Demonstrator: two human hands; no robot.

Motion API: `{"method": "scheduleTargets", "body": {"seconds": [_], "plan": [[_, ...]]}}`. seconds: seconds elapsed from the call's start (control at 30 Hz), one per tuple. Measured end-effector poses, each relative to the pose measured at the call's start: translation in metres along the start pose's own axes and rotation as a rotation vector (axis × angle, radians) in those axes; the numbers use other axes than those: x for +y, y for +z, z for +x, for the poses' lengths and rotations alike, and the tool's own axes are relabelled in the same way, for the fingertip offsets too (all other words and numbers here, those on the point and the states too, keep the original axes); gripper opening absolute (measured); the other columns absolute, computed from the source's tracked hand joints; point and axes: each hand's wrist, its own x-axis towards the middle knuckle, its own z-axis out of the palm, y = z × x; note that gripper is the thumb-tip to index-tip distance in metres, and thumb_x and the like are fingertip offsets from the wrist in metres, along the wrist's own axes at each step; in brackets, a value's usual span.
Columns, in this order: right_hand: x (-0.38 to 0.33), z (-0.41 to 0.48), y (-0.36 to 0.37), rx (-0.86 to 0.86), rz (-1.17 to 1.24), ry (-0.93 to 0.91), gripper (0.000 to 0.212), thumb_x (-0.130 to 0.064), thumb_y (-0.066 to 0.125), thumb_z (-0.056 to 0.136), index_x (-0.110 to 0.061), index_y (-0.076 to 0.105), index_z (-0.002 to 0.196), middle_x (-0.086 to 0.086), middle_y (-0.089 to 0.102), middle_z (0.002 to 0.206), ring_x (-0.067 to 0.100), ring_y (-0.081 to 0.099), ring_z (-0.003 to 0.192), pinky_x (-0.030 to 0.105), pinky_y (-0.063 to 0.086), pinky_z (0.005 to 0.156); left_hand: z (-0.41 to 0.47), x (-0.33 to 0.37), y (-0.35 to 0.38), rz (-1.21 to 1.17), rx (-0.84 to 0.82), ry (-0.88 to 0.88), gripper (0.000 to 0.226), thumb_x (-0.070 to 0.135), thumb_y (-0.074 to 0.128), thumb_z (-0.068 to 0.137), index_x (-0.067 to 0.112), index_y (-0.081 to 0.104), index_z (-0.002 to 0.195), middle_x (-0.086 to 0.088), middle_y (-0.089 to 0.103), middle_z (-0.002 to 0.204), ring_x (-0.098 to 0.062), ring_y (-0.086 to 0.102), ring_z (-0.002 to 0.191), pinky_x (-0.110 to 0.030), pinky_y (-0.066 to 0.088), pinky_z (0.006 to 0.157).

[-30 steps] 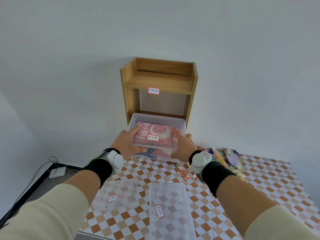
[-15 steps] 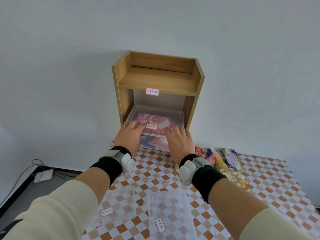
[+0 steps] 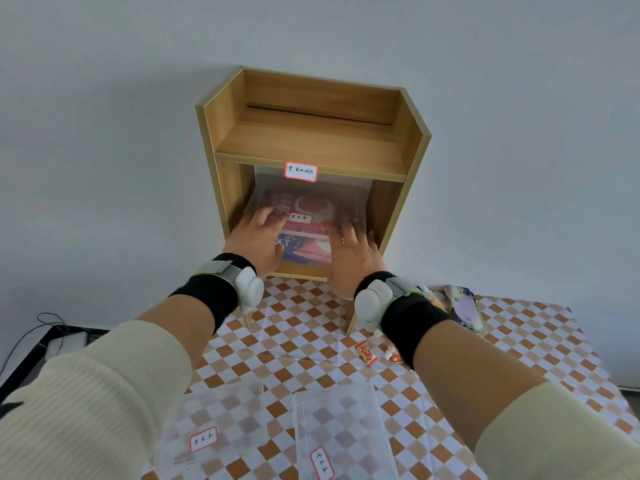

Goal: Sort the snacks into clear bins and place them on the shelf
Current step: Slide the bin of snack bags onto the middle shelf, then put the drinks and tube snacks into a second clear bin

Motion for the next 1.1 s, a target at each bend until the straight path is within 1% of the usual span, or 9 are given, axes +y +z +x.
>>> {"method": "scheduleTargets", "body": {"seconds": [0.13, 0.3, 0.43, 0.6, 0.73, 0.87, 0.93, 1.0, 1.1], "plan": [[0.004, -0.003, 0.000, -0.031, -0.014, -0.022, 0.100, -0.016, 0.066, 0.078, -0.020, 0.007, 0.158, 0.012, 0.006, 0.165, 0.036, 0.004, 0.152, 0.056, 0.014, 0.119, -0.006, 0.011, -0.002, -0.079, 0.066, -0.058, 0.065, 0.036, 0.056, 0.095, 0.023, 0.028, 0.153, -0.011, 0.022, 0.160, -0.039, 0.022, 0.145, -0.051, 0.027, 0.117], [0.004, -0.039, 0.018, 0.183, -0.024, -0.088, 0.089, -0.027, 0.059, 0.087, -0.015, 0.006, 0.158, 0.017, 0.007, 0.165, 0.037, 0.004, 0.152, 0.058, 0.009, 0.121, -0.055, 0.042, 0.020, -0.265, 0.321, -0.229, 0.065, 0.030, 0.063, 0.086, 0.018, 0.036, 0.145, -0.021, 0.032, 0.147, -0.039, 0.032, 0.133, -0.049, 0.033, 0.109], [0.011, -0.107, 0.061, -0.025, 0.088, -0.019, 0.094, -0.044, 0.060, 0.090, -0.021, 0.000, 0.158, 0.017, 0.000, 0.166, 0.038, -0.002, 0.152, 0.058, 0.003, 0.120, -0.122, 0.062, 0.078, -0.290, 0.050, -0.298, 0.054, 0.038, 0.060, 0.089, 0.015, 0.044, 0.135, -0.020, 0.042, 0.128, -0.038, 0.041, 0.114, -0.046, 0.038, 0.098], [0.023, -0.188, 0.107, -0.397, 0.182, 0.202, 0.097, -0.064, 0.053, 0.089, -0.026, -0.006, 0.157, 0.020, -0.003, 0.164, 0.042, 0.003, 0.151, 0.065, 0.017, 0.116, -0.182, 0.080, 0.136, -0.429, -0.379, -0.388, 0.062, 0.054, 0.053, 0.093, 0.018, 0.037, 0.141, -0.016, 0.040, 0.134, -0.034, 0.057, 0.110, -0.044, 0.051, 0.092], [0.029, -0.239, 0.126, -0.632, 0.338, 0.418, 0.105, -0.069, 0.052, 0.088, -0.023, -0.012, 0.157, 0.020, 0.017, 0.159, 0.040, 0.039, 0.136, 0.048, 0.045, 0.099, -0.205, 0.090, 0.162, -0.433, -0.605, -0.483, 0.079, 0.058, 0.051, 0.092, 0.023, 0.018, 0.154, -0.018, 0.035, 0.149, -0.037, 0.053, 0.123, -0.046, 0.050, 0.096], [0.032, -0.270, 0.139, -0.748, 0.482, 0.661, 0.114, -0.076, 0.047, 0.086, -0.009, -0.013, 0.156, 0.013, 0.066, 0.117, 0.029, 0.066, 0.099, 0.039, 0.054, 0.084, -0.216, 0.100, 0.175, -0.484, -0.674, -0.480, 0.084, 0.053, 0.055, 0.092, 0.022, 0.010, 0.156, -0.013, 0.045, 0.148, -0.033, 0.049, 0.130, -0.042, 0.046, 0.102], [0.037, -0.279, 0.141, -0.822, 0.465, 0.718, 0.112, -0.081, 0.038, 0.085, -0.007, -0.008, 0.156, 0.007, 0.068, 0.110, 0.026, 0.066, 0.095, 0.039, 0.054, 0.086, -0.216, 0.106, 0.177, -0.481, -0.633, -0.495, 0.082, 0.051, 0.057, 0.091, 0.018, 0.016, 0.153, -0.014, 0.051, 0.142, -0.033, 0.052, 0.127, -0.044, 0.047, 0.101], [0.050, -0.285, 0.139, -0.859, 0.480, 0.757, 0.105, -0.079, 0.034, 0.088, -0.006, 0.005, 0.157, 0.007, 0.063, 0.126, 0.026, 0.064, 0.102, 0.037, 0.052, 0.089, -0.211, 0.119, 0.177, -0.487, -0.611, -0.489, 0.079, 0.050, 0.061, 0.090, 0.015, 0.022, 0.149, -0.013, 0.054, 0.138, -0.034, 0.054, 0.123, -0.045, 0.048, 0.099], [0.069, -0.288, 0.137, -0.816, 0.514, 0.772, 0.096, -0.074, 0.039, 0.091, -0.006, 0.018, 0.154, 0.007, 0.064, 0.122, 0.024, 0.064, 0.099, 0.033, 0.051, 0.078, -0.207, 0.137, 0.177, -0.545, -0.600, -0.500, 0.072, 0.045, 0.063, 0.090, 0.014, 0.026, 0.144, -0.012, 0.055, 0.135, -0.034, 0.057, 0.118, -0.041, 0.050, 0.095]]}}
